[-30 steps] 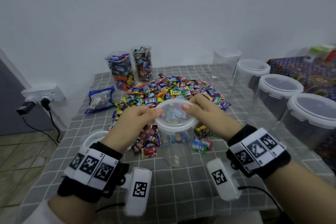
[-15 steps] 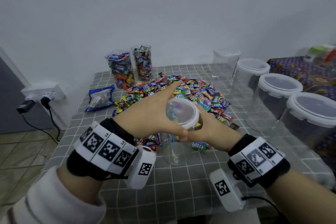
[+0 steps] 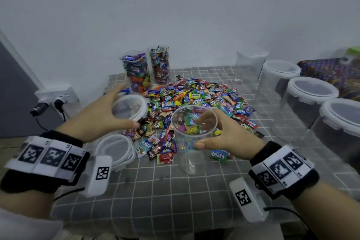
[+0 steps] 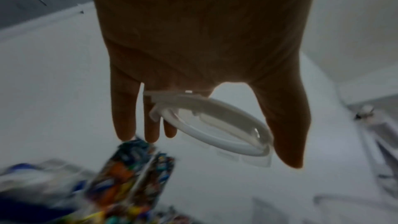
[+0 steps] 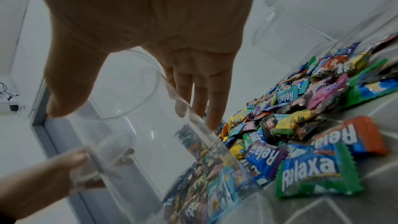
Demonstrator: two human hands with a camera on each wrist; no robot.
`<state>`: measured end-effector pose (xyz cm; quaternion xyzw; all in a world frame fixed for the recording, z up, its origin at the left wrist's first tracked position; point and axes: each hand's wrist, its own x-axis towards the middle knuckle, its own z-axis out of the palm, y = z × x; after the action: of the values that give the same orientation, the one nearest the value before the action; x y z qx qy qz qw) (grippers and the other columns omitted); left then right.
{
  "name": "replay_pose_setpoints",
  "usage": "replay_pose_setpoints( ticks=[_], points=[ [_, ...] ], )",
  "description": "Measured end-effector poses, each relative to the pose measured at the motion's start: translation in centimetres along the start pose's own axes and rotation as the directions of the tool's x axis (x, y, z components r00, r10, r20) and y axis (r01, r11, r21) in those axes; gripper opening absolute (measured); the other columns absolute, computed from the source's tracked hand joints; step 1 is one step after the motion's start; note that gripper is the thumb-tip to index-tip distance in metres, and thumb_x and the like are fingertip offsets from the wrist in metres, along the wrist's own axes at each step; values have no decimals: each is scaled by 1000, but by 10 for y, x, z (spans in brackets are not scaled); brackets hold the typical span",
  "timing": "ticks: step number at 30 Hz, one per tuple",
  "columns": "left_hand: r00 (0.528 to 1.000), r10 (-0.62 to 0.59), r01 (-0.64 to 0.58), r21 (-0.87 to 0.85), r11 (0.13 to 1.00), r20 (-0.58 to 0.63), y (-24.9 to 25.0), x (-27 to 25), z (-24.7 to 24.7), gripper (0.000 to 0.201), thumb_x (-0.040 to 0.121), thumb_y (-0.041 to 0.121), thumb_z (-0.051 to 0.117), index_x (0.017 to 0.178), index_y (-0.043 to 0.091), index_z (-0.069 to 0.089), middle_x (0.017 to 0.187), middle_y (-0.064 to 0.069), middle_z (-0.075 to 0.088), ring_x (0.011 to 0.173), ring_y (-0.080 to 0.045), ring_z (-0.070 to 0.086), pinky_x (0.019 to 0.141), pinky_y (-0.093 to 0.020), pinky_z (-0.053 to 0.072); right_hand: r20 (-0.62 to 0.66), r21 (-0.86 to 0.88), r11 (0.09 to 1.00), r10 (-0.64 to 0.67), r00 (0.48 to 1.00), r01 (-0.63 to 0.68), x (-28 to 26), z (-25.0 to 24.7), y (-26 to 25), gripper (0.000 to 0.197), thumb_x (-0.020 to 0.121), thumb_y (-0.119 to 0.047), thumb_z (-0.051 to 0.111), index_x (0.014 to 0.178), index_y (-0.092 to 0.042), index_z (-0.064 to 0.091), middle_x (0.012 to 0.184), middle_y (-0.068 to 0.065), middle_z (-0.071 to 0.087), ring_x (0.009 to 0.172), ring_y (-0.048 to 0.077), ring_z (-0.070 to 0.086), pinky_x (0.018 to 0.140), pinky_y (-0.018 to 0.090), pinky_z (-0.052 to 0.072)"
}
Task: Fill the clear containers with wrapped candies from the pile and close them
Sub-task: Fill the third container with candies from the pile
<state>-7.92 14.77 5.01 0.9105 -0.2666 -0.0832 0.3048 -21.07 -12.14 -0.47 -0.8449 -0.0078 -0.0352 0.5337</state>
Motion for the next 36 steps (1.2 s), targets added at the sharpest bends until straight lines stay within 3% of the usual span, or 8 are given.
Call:
replay_pose_setpoints(
  ticks=[4,8,14,17,19,22,27,36],
  points=[
    [977,-143,116,169,979,159,-42,-2,13,145,31,82,69,151,28,8,155,0,25,137,-17,32,110,-32,29,6,-13,1000,10,1000,-10,4,4,0,77,50,-47,83,116,-27,48,112,-14,59,104,-1,58,92,24,47],
    [934,-290,208,341,917,210,-71,-3,33,133,52,59,81,152,25,0,155,-7,25,136,-23,35,109,-34,31,21,-21,999,24,999,-24,6,5,-5,66,60,-35,84,115,-23,47,111,-15,58,103,-5,56,89,18,45],
    [939,-293,163,517,841,181,-71,-3,43,130,60,55,80,150,26,-8,154,-4,21,134,-25,35,106,-38,36,17,-39,999,24,1000,-23,6,5,-5,72,53,-45,79,115,-24,47,113,-15,58,108,1,56,99,33,45],
    [917,-318,139,555,820,240,-67,-7,40,138,51,71,74,149,28,-13,155,-1,19,134,-22,34,106,-38,37,53,-53,998,28,998,-25,6,4,-2,76,55,-52,84,115,-32,43,114,-18,55,108,-2,54,99,30,44],
    [901,-316,111,545,831,298,-61,-9,33,156,26,98,50,148,28,-18,157,-1,13,138,-22,27,110,-37,32,94,-74,997,41,995,-34,6,2,1,74,54,-57,79,115,-42,38,117,-23,52,110,-8,50,95,23,44],
    [912,-272,84,509,857,308,-51,-8,25,159,15,105,25,147,28,-22,159,1,-1,145,-20,11,116,-39,21,234,-154,987,89,968,-53,7,-10,7,79,68,-30,81,125,-45,28,122,-28,45,112,-18,43,86,9,39],
    [932,-192,36,447,894,309,-19,12,17,144,31,101,33,148,32,-16,159,2,-7,146,-18,0,117,-39,12,152,-392,915,172,973,-100,28,-31,18,89,69,-27,72,143,-24,22,145,2,37,128,22,44,103,38,42],
    [938,-127,-43,469,882,324,20,106,51,121,60,73,63,151,30,-4,159,-2,3,145,-23,12,117,-45,20,5,-663,733,212,977,-155,90,-36,31,99,76,-56,67,150,-21,11,154,7,23,139,25,26,113,43,27]
  ],
)
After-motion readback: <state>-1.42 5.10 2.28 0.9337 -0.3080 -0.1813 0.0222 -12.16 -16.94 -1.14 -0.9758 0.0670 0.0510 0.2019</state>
